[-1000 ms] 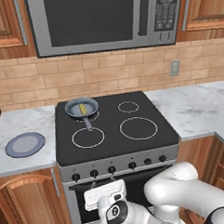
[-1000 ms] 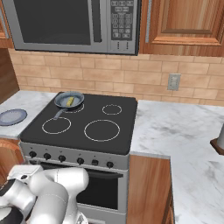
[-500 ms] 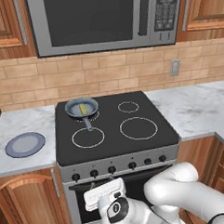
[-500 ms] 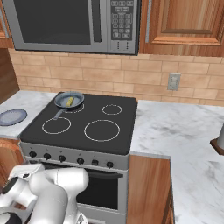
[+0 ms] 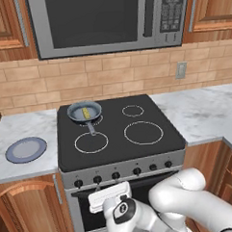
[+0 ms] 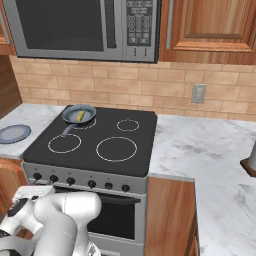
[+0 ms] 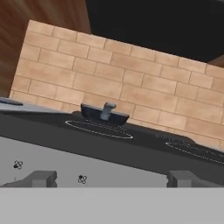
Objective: Pick up the butter stick and place it in the pan. Then turn on the burner for the pan.
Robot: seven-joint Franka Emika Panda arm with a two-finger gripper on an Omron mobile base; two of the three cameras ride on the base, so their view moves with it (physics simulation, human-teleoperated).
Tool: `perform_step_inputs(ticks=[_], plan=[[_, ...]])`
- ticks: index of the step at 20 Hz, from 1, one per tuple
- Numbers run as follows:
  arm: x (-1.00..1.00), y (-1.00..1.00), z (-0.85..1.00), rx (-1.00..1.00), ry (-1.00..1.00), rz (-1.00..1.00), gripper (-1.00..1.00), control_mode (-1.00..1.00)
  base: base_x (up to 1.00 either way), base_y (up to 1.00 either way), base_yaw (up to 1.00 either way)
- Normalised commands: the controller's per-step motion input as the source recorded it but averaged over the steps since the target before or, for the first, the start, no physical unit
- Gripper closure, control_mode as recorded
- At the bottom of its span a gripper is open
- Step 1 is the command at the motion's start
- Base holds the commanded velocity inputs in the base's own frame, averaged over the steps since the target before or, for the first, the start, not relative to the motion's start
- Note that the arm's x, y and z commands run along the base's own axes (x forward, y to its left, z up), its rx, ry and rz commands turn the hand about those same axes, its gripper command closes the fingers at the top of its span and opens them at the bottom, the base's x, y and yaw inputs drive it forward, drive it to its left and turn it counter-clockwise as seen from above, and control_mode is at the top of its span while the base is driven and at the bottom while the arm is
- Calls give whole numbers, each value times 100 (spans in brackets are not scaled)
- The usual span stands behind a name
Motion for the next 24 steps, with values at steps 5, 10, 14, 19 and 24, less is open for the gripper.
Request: perform_step_inputs(ticks=[5,10,14,19,24], plan=[[17,-22,-26,21,0,7,-100,-100,0,0,0],[13,-18,-20,19,0,8,-100,-100,0,0,0],[9,-23,-12,19,0,6,-100,-100,0,0,0],[11,-16,-13,14,0,3,-100,-100,0,0,0],[19,-28,-11,17,0,2,-100,-100,0,0,0]])
